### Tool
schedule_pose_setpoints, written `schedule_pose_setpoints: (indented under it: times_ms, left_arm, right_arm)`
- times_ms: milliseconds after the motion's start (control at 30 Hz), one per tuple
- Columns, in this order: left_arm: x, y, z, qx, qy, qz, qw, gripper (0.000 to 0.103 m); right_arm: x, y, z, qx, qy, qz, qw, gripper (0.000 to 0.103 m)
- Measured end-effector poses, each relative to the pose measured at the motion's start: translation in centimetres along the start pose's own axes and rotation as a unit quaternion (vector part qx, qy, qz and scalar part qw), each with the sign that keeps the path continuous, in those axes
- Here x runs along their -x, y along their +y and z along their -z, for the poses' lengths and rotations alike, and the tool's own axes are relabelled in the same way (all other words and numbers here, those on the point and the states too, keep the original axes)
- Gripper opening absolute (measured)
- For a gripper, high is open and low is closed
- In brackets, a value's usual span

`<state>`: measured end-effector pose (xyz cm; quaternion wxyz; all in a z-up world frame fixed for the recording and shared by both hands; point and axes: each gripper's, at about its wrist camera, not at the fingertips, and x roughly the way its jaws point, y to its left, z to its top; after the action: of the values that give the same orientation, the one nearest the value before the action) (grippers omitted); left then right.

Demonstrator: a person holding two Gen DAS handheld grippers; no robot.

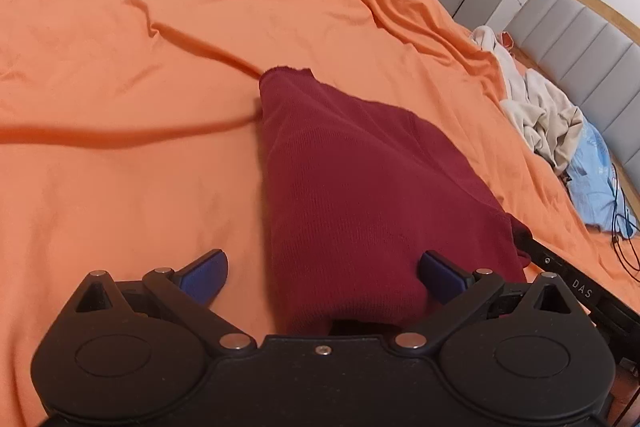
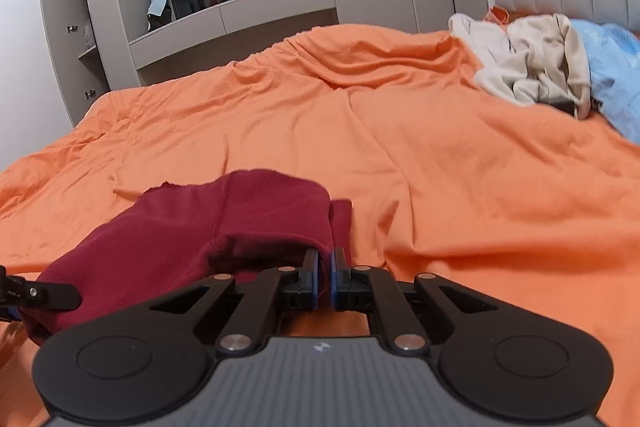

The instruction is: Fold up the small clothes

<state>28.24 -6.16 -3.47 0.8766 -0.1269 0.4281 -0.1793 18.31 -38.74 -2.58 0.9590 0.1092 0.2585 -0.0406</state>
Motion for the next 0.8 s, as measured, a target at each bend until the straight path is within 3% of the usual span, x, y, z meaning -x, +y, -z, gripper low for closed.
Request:
schedule_pose_setpoints:
  times_ms: [167,367,400,467,500,700,800]
  left_arm:
    - [0.5,0.0,0.0,0.004,-0.007,0.003,1.0,0.102]
    - [1.6,0.0,-0.1,0.009,-0.027,0.005,0.9996,0.102]
    - [1.7,0.1,-0.2,0.01,-0.029,0.004,0.9995,0.102]
    - [2.0,0.0,-0.3,0.011,-0.033,0.001,0.9994,0.102]
    - [2.1,0.1,-0.3,0.011,-0.034,0.0,0.9994,0.102]
    - [2.5,0.0,-0.4,0.016,-0.04,-0.008,0.999,0.102]
    - [2.6,0.2,-0.4,0.019,-0.04,-0.01,0.999,0.102]
  right_arm:
    - [0.0,0.5,-1.0,0.015,-0.01,0.008,1.0,0.007]
    - [1.1,1.0,0.5,0.029,0.005,-0.011,0.999,0.013]
    - [1.7,1.1,0.7,0.032,0.004,-0.017,0.999,0.022]
    - [2.9,1.3,1.3,0.037,0.002,-0.041,0.998,0.039]
    - [3.6,1.5,1.6,0.042,0.003,-0.057,0.997,0.043]
    - [6.1,4.1,3.2,0.094,0.014,-0.146,0.985,0.051]
    - [6.1,5.8,3.4,0.125,0.01,-0.153,0.98,0.052]
